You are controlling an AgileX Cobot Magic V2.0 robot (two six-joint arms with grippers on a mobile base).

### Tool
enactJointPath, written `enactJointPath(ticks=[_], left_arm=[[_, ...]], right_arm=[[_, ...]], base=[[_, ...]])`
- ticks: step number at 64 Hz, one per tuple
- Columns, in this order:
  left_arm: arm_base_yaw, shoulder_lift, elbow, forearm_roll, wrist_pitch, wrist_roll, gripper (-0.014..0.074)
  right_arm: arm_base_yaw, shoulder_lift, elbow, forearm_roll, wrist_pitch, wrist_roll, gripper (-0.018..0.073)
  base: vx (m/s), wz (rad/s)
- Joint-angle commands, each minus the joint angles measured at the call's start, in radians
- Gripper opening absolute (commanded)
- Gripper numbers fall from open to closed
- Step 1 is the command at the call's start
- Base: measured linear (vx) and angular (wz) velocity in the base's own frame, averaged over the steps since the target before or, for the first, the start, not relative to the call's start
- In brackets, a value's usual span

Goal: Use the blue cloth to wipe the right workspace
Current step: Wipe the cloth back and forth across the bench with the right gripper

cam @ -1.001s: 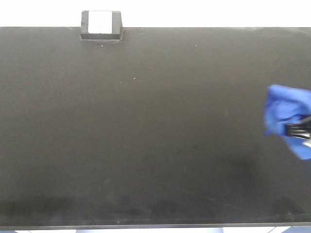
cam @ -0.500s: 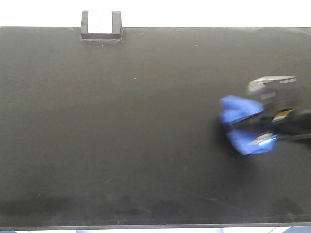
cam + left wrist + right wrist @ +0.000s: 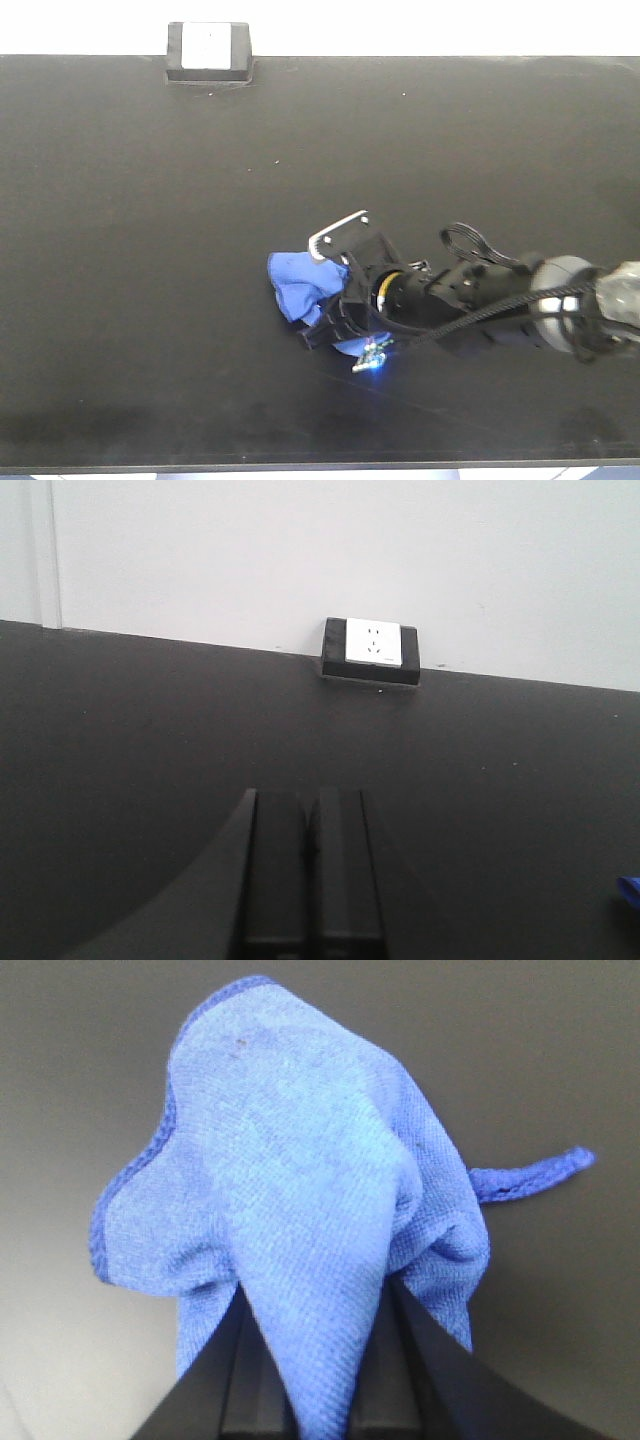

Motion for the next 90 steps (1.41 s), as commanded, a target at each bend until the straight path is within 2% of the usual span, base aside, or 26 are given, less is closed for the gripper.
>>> enactJointPath(ticks=[1,12,21,27,34,38,44,47,53,58,59,60,64,65,74,82,90], left_arm=[[-0.001,-0.015,0.031,-0.006,-0.081,-0.008,-0.0006],[-0.001,-0.015,0.031,-0.006,-0.081,-0.008,-0.0006],[-0.001,-0.015,0.031,-0.006,-0.081,-0.008,-0.0006],[-0.001,-0.015,0.031,-0.006,-0.081,-0.008,-0.0006],[-0.001,-0.015,0.031,-0.006,-0.081,-0.008,-0.0006],[-0.001,-0.015,0.031,-0.006,-0.081,-0.008,-0.0006],[-0.001,-0.015,0.031,-0.006,-0.081,-0.008,-0.0006],[-0.001,-0.015,0.031,-0.006,-0.081,-0.008,-0.0006],[-0.001,-0.015,0.031,-0.006,-0.081,-0.008,-0.0006],[-0.001,-0.015,0.031,-0.006,-0.081,-0.008,-0.0006],[-0.001,-0.015,0.031,-0.006,-0.081,-0.008,-0.0006],[-0.001,-0.015,0.031,-0.006,-0.081,-0.008,-0.0006],[-0.001,-0.015,0.031,-0.006,-0.081,-0.008,-0.0006],[-0.001,-0.015,0.031,-0.006,-0.081,-0.008,-0.0006],[-0.001,-0.015,0.031,-0.006,-0.081,-0.008,-0.0006],[-0.001,-0.015,0.031,-0.006,-0.081,-0.008,-0.0006],[-0.001,-0.015,0.031,-0.006,-0.081,-0.008,-0.0006]], right_arm=[[-0.041,-0.025,-0.025,-0.005,-0.018,-0.003,-0.0001],[-0.292,-0.025,-0.025,-0.025,0.081,-0.028,-0.0001],[-0.544,-0.032,-0.025,-0.029,0.108,-0.028,-0.0001],[-0.676,-0.041,-0.025,-0.029,0.113,-0.027,-0.0001],[-0.764,-0.046,-0.025,-0.028,0.106,-0.027,-0.0001],[-0.777,-0.046,-0.025,-0.028,0.093,-0.027,-0.0001],[-0.752,-0.046,-0.025,-0.024,0.074,-0.026,-0.0001],[-0.715,-0.046,-0.025,-0.022,0.065,-0.024,-0.0001],[-0.607,-0.046,-0.025,-0.012,0.065,-0.024,-0.0001],[-0.477,-0.046,-0.025,-0.008,0.063,-0.024,-0.0001],[-0.477,-0.046,-0.025,-0.008,0.063,-0.024,-0.0001],[-0.433,-0.046,-0.025,-0.008,0.063,-0.024,-0.0001],[-0.356,-0.046,-0.025,-0.008,0.060,-0.024,-0.0001],[-0.314,-0.046,-0.025,-0.008,0.060,-0.024,-0.0001],[-0.154,-0.046,-0.025,-0.008,0.069,-0.022,0.0000],[-0.100,-0.048,-0.025,-0.007,0.103,-0.019,0.0005],[-0.104,-0.062,-0.025,-0.012,0.165,-0.021,0.0032]], base=[[0.00,0.00],[0.00,0.00],[0.00,0.00],[0.00,0.00],[0.00,0.00],[0.00,0.00],[0.00,0.00],[0.00,0.00],[0.00,0.00],[0.00,0.00],[0.00,0.00],[0.00,0.00],[0.00,0.00],[0.00,0.00],[0.00,0.00],[0.00,0.00],[0.00,0.00]])
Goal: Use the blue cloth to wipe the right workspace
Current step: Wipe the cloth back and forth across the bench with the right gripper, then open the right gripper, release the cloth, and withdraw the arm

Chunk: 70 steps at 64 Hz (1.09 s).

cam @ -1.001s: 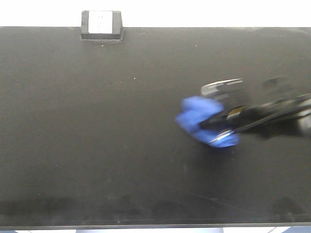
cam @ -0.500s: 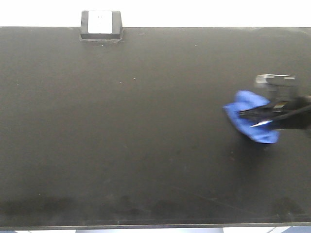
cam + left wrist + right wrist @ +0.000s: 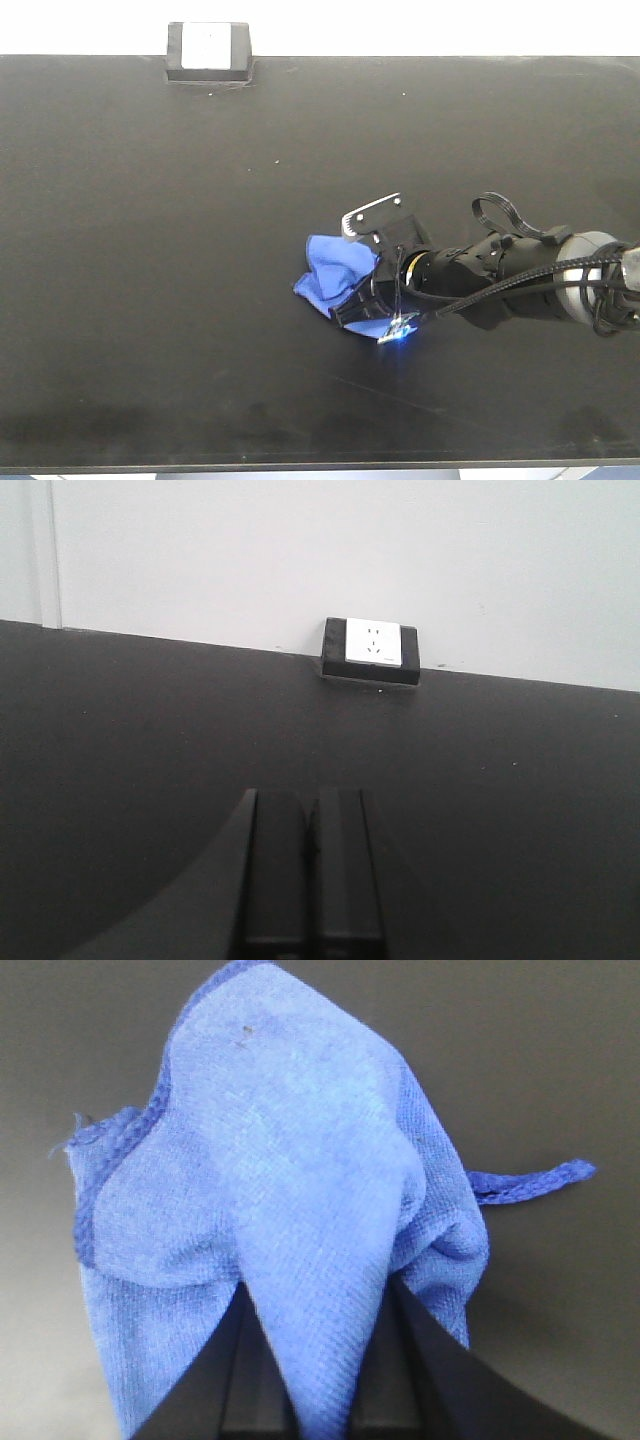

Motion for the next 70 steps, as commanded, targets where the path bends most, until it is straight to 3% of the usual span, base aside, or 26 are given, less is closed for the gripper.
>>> enactJointPath(ticks=[1,15,32,38,62,70], left_arm=[[-0.001,-0.015,0.031,-0.006,-0.081,-0.008,-0.0006],[-0.001,-0.015,0.031,-0.006,-0.081,-0.008,-0.0006],[-0.001,-0.015,0.031,-0.006,-0.081,-0.008,-0.0006],[-0.001,-0.015,0.031,-0.006,-0.081,-0.008,-0.0006],[-0.001,-0.015,0.031,-0.006,-0.081,-0.008,-0.0006],[-0.001,-0.015,0.031,-0.006,-0.081,-0.008,-0.0006]], right_arm=[[-0.002,-0.048,-0.012,-0.009,0.058,-0.007,0.0036],[-0.018,-0.130,-0.012,-0.072,0.091,-0.031,0.0189],[-0.018,-0.234,-0.012,-0.071,0.103,-0.029,0.0528],[-0.017,-0.276,-0.012,-0.068,0.121,-0.029,0.0600],[-0.017,-0.496,-0.012,-0.042,0.277,-0.024,0.0553],[-0.017,-0.561,-0.012,-0.036,0.332,0.033,0.0507]], base=[[0.00,0.00],[0.00,0.00],[0.00,0.00],[0.00,0.00],[0.00,0.00],[0.00,0.00]])
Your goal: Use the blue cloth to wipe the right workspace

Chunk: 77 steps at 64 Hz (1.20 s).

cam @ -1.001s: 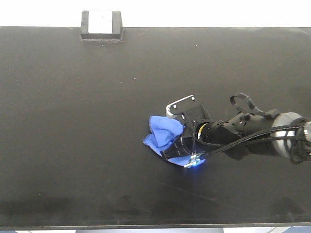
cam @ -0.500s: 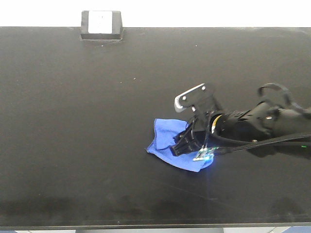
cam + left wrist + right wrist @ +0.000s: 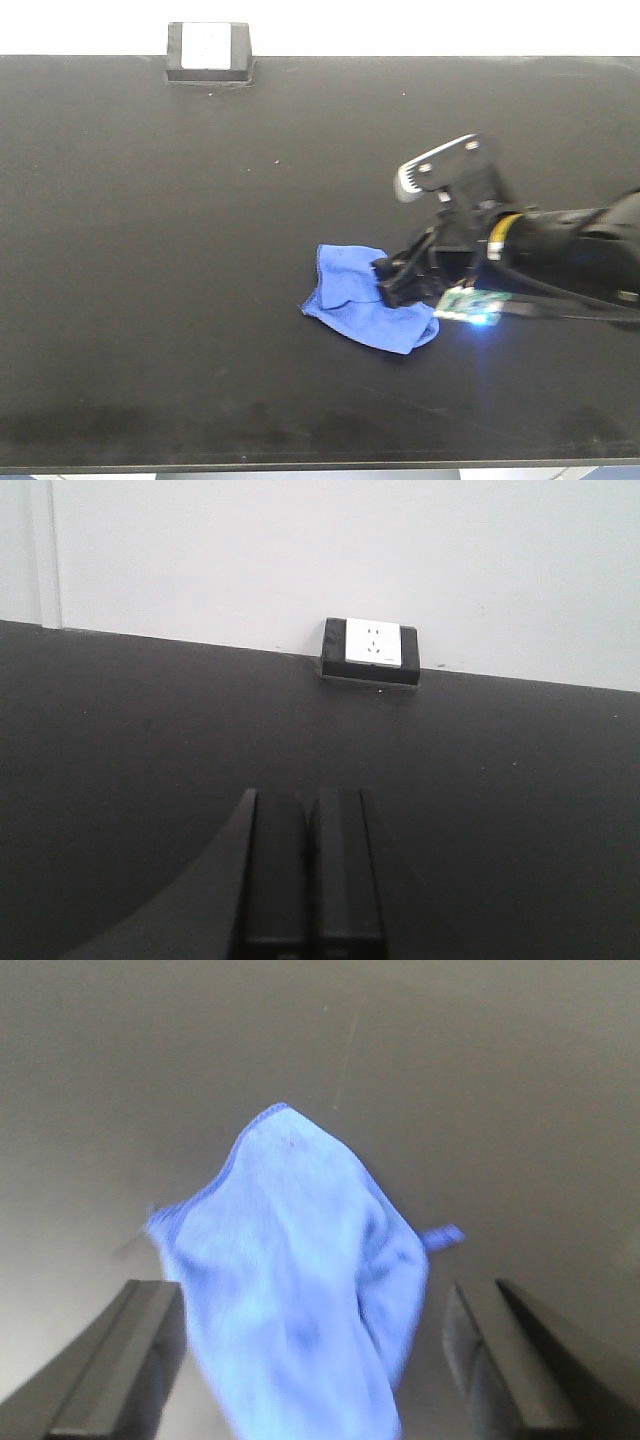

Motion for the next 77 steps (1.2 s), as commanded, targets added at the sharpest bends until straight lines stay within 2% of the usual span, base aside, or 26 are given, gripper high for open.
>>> enactJointPath(ticks=[1,13,34,40,46,50,55,68,72,77], left_arm=[[-0.001,-0.015,0.031,-0.006,-0.081,-0.008,-0.0006],[-0.001,-0.015,0.031,-0.006,-0.081,-0.008,-0.0006],[-0.001,-0.015,0.031,-0.006,-0.081,-0.008,-0.0006],[-0.001,-0.015,0.031,-0.006,-0.081,-0.008,-0.0006],[-0.001,-0.015,0.031,-0.006,-0.081,-0.008,-0.0006],[-0.001,-0.015,0.031,-0.006,-0.081,-0.008,-0.0006],[-0.001,-0.015,0.031,-0.006,-0.081,-0.008,-0.0006],[-0.001,-0.015,0.031,-0.006,-0.081,-0.008,-0.0006],[-0.001,-0.015,0.031,-0.006,-0.081,-0.008,-0.0006],[-0.001,-0.015,0.031,-0.006,-0.081,-0.008,-0.0006]], right_arm=[[-0.004,-0.072,-0.024,0.006,-0.009,0.036,0.0499],[-0.004,-0.144,-0.024,0.028,0.061,0.042,0.0389],[-0.004,-0.152,-0.024,0.010,0.077,0.041,0.0225],[-0.004,-0.155,-0.011,-0.020,0.076,0.042,0.0158],[-0.005,-0.185,0.014,-0.006,0.059,0.042,0.0077],[-0.019,-0.232,0.053,-0.006,0.022,0.042,-0.0002],[-0.063,-0.305,0.114,-0.006,-0.063,0.042,-0.0013],[-0.290,-0.585,0.337,-0.002,-0.395,0.003,-0.0011],[-0.374,-0.684,0.398,-0.002,-0.444,-0.022,-0.0011],[-0.468,-0.791,0.451,-0.002,-0.441,-0.046,-0.0008]], base=[[0.00,0.00],[0.00,0.00],[0.00,0.00],[0.00,0.00],[0.00,0.00],[0.00,0.00],[0.00,0.00],[0.00,0.00],[0.00,0.00],[0.00,0.00]])
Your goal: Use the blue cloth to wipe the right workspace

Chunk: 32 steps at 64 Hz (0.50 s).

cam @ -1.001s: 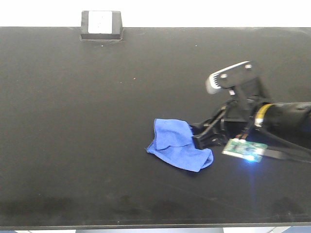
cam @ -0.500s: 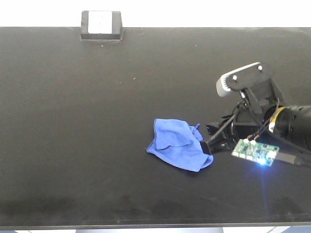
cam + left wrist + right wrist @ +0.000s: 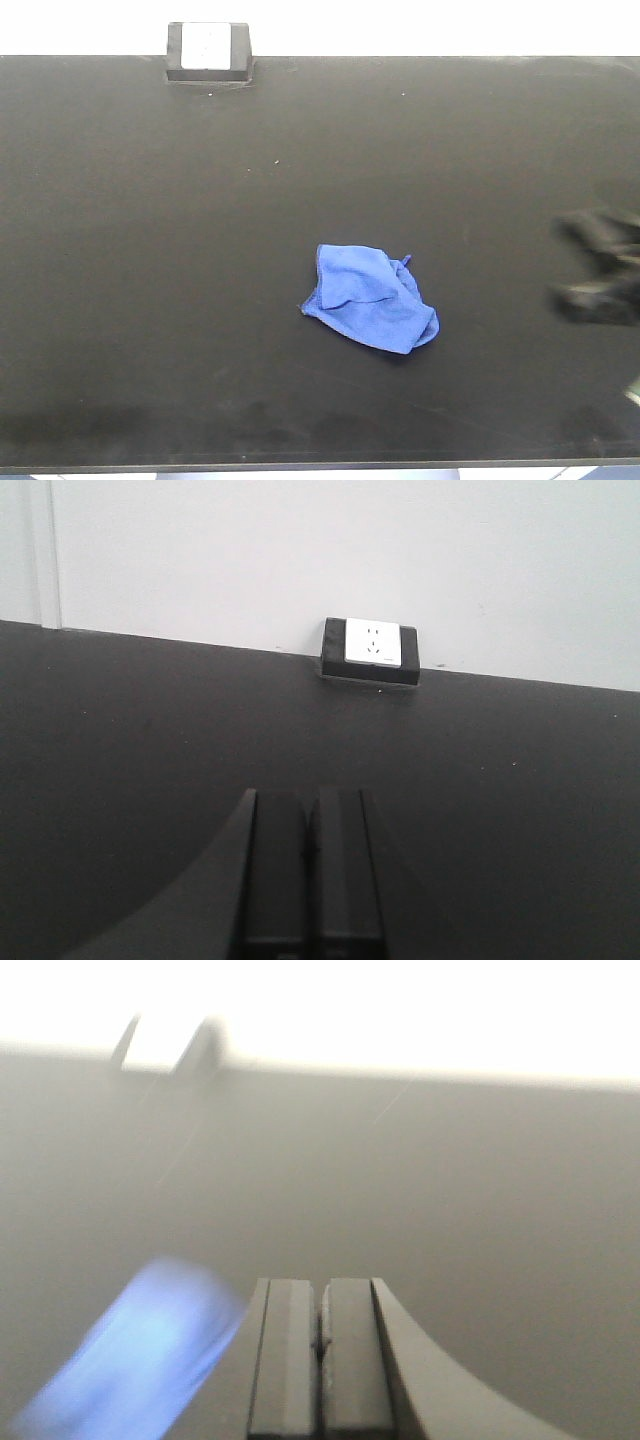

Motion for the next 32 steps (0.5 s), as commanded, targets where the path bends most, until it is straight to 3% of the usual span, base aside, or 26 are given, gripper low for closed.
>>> enactJointPath(ticks=[1,17,32], left_arm=[[-0.001,-0.015,0.031,-0.006,-0.081,-0.008,-0.0006],[-0.001,-0.015,0.031,-0.006,-0.081,-0.008,-0.0006],[-0.001,-0.015,0.031,-0.006,-0.081,-0.008,-0.0006]], right_arm=[[-0.097,-0.125,0.031,-0.006,-0.103,-0.036,-0.0008],[-0.276,-0.418,0.201,-0.006,0.005,-0.034,-0.0008],[-0.287,-0.589,0.382,-0.007,-0.005,-0.029,-0.0008]], base=[[0.00,0.00],[0.00,0.00],[0.00,0.00]])
